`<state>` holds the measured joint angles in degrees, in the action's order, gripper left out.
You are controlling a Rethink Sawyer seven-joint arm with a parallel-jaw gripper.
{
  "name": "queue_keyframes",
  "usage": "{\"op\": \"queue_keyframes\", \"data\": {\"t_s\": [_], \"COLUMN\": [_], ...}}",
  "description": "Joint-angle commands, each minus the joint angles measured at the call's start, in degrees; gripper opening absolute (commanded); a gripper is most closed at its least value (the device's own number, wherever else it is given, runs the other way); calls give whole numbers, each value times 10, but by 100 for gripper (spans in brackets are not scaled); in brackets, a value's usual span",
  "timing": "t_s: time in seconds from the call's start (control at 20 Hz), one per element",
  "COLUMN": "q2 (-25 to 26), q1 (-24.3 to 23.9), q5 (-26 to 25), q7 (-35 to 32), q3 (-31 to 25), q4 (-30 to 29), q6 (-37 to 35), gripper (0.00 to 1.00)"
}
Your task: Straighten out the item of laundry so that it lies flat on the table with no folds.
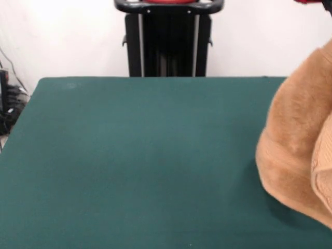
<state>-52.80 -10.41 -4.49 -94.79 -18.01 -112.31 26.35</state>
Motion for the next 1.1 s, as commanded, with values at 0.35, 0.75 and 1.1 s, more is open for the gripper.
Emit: {"op": "queue_keyframes", "data": {"t_s": [0.35, 0.75, 1.1], "q2": [46, 62, 36], "q1": [-16, -6, 0], "q5": [6, -17, -22], "q7": [-150, -134, -129], "q3": [5, 29, 50], "q4": [-31, -37, -49], "q6": [30, 100, 134], "gripper": [0, 0, 0]}}
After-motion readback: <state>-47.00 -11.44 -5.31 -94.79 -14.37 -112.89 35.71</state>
